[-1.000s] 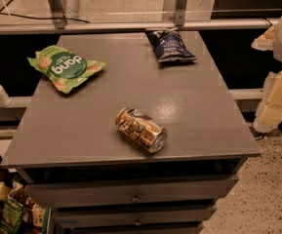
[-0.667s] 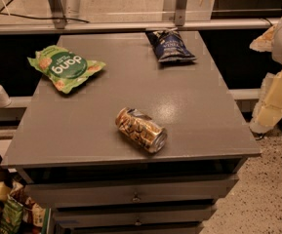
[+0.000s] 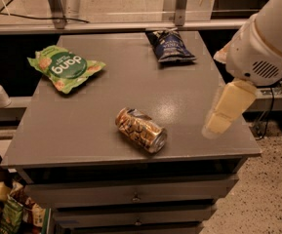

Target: Place orange can upright

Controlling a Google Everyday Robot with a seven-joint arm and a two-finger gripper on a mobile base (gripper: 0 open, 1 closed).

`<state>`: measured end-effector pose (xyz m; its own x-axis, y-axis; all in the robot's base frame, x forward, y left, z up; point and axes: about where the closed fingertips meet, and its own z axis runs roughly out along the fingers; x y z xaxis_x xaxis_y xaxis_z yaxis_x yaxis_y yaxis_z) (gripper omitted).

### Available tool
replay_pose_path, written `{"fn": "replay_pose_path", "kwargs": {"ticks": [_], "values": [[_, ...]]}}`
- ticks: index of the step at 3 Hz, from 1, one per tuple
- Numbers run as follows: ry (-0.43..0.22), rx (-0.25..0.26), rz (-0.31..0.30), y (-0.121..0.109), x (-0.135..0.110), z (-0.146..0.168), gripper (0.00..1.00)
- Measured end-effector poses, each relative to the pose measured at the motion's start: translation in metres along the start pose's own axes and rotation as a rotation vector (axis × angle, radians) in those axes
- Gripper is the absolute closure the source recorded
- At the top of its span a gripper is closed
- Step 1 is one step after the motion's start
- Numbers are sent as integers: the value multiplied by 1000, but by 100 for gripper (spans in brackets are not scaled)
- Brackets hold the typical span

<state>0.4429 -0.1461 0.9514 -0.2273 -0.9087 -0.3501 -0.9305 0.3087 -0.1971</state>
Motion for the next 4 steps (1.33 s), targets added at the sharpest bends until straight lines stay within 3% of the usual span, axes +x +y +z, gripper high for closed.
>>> {"fn": "replay_pose_path", "kwargs": {"ticks": [1,2,4], "values": [[-20,-12,-11,11,-39,27,0],[21,-36,15,22,-87,82,0],[27,-11,18,25,-88,80,0]]}}
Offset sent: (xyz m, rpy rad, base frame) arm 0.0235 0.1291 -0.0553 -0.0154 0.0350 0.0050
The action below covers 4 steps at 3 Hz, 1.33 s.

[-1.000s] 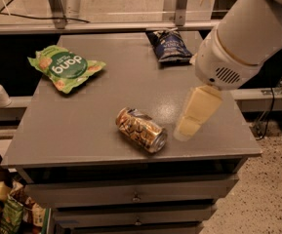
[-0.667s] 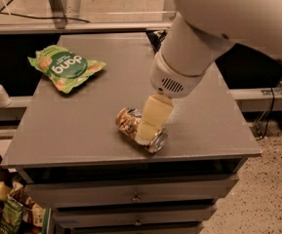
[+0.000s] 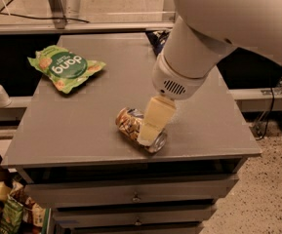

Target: Place orange can upright

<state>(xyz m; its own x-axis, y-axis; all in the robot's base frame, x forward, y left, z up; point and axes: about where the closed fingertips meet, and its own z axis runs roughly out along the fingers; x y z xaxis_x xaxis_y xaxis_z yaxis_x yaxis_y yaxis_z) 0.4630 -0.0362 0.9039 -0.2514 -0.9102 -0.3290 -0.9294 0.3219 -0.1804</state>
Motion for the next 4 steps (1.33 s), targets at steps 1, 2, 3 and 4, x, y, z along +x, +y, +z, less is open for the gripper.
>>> {"fn": "replay_pose_path", "kwargs": {"ticks": [1,2,3,4], "values": [[18,78,4,2,-4,4,0],[33,140,21,1,-5,9,0],[97,238,60,-14,-19,33,0],[183,213,230,-38,-10,78,0]]}}
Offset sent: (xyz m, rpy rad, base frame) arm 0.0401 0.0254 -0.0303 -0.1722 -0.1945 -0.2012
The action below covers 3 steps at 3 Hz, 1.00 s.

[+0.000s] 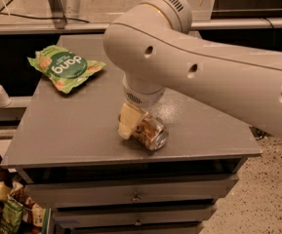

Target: Place orange can upright

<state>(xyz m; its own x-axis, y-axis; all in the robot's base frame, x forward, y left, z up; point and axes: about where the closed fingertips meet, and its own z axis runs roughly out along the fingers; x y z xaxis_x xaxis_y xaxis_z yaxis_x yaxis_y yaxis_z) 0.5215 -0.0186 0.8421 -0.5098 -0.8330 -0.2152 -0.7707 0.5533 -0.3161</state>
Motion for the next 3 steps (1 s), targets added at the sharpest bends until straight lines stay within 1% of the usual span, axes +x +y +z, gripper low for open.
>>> {"fn": "replay_pose_path", "kwargs": {"ticks": [1,2,3], "values": [[15,-27,34,5,7,11,2],[7,-61,54,15,12,19,23],[5,-65,57,15,12,17,47]]}}
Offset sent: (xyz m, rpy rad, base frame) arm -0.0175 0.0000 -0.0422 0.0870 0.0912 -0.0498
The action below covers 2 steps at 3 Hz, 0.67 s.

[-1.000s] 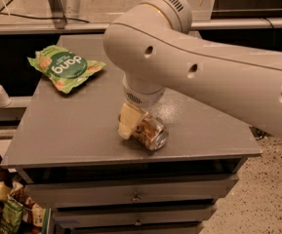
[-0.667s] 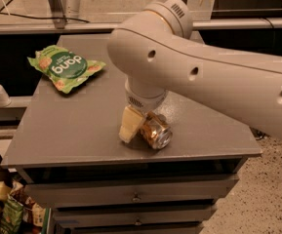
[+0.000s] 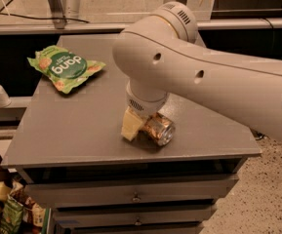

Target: Place orange can upright

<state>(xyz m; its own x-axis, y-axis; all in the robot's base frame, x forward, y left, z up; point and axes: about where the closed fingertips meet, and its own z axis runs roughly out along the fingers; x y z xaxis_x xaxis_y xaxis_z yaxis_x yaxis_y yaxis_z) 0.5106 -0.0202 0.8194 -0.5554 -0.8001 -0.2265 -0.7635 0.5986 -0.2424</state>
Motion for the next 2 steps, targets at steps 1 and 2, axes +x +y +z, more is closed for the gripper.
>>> {"fn": "replay_pose_path", "kwargs": {"ticks": [1,2], "values": [[0,0,0,-1,-1,-5,70],[-17,-8,1,2,-4,-7,93]]}}
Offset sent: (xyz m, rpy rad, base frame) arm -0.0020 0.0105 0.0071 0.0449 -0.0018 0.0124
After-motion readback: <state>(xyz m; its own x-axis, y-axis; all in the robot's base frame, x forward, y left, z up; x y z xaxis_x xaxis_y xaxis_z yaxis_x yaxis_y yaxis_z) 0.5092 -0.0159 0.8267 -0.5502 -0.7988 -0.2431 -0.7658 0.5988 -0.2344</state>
